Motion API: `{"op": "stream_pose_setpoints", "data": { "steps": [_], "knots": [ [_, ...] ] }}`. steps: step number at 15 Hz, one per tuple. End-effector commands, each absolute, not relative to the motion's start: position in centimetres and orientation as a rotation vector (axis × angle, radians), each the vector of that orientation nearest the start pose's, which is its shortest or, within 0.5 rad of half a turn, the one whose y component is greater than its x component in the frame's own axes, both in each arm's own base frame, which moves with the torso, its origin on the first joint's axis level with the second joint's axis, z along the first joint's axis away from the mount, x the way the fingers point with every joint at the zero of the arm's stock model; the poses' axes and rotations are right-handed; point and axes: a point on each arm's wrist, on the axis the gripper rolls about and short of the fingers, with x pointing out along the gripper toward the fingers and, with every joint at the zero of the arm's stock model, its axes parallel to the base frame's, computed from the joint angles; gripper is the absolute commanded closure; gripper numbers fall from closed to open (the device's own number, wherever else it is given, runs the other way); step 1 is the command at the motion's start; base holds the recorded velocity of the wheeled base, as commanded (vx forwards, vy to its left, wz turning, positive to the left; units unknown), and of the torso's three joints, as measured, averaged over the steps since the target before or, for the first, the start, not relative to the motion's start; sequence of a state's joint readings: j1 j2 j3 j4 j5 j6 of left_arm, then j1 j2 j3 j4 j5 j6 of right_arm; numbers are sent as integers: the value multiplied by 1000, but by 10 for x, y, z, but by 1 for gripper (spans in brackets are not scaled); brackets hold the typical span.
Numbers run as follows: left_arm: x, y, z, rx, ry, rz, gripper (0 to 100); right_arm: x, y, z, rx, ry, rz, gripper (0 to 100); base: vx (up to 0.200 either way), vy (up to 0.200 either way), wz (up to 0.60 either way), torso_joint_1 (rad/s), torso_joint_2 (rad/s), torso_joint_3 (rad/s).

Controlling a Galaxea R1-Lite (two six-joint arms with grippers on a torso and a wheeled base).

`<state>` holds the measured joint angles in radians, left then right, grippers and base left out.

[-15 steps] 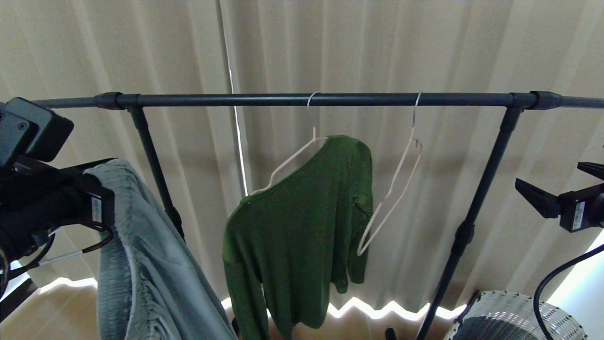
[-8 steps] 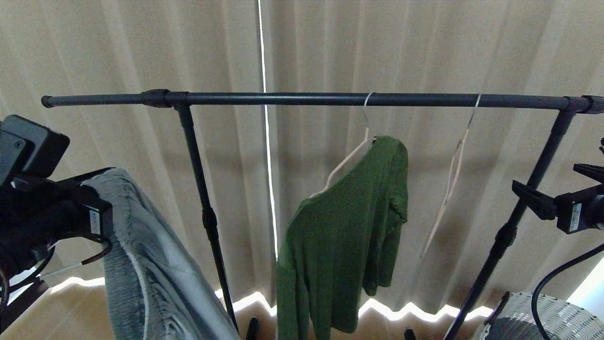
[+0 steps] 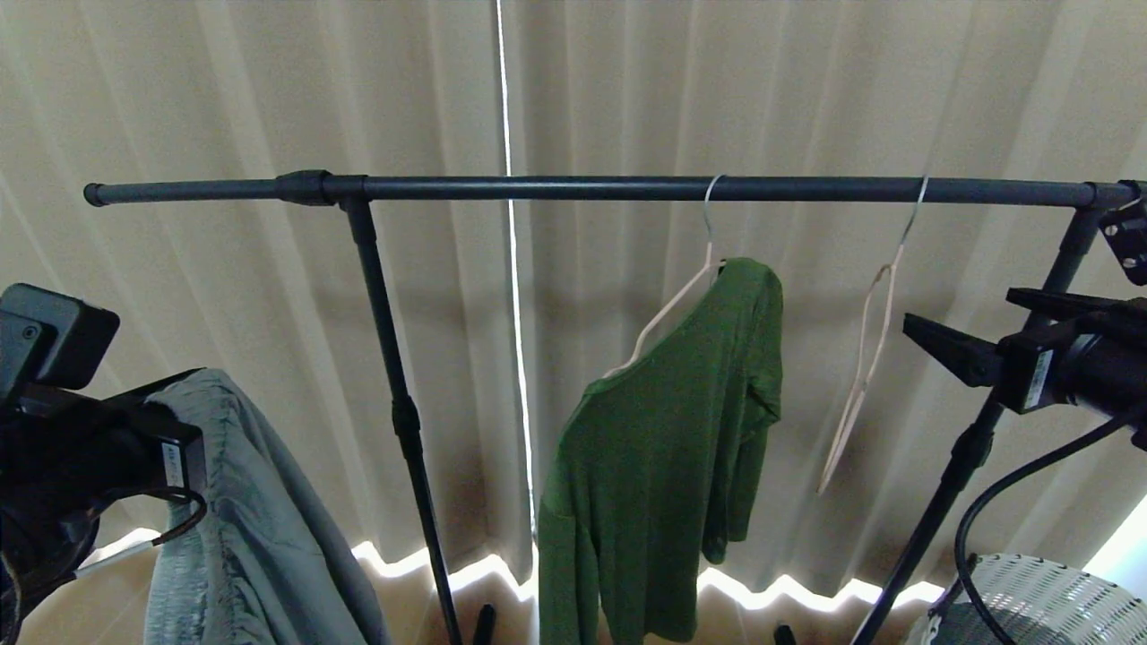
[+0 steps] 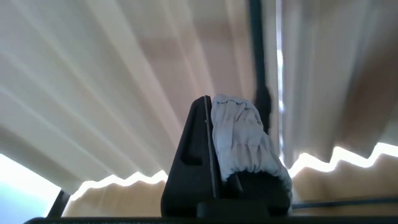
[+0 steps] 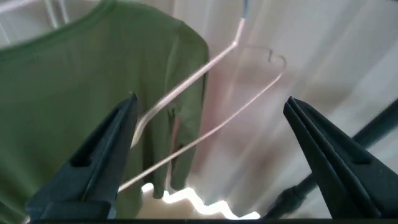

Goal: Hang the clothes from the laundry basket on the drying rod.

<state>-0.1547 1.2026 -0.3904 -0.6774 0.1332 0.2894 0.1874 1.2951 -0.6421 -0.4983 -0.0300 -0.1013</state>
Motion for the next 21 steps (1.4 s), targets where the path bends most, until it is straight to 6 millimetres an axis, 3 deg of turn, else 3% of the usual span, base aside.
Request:
{"op": "stream_pose_setpoints", "data": {
  "steps": [1,5,9,21],
  "knots": [
    [166,-24,193,308,118,-45,100,203,50,240,-50,183,216,0,0,0,0,0,0,0],
    [160,-23,197,304,94,-42,100,206,54,233,-54,320,211,0,0,0,0,0,0,0],
    [159,-23,197,306,94,-42,100,223,53,223,-76,426,40,0,0,0,0,0,0,0],
    [160,-25,195,306,100,-53,100,229,47,218,-61,476,-23,0,0,0,0,0,0,0]
  ]
}}
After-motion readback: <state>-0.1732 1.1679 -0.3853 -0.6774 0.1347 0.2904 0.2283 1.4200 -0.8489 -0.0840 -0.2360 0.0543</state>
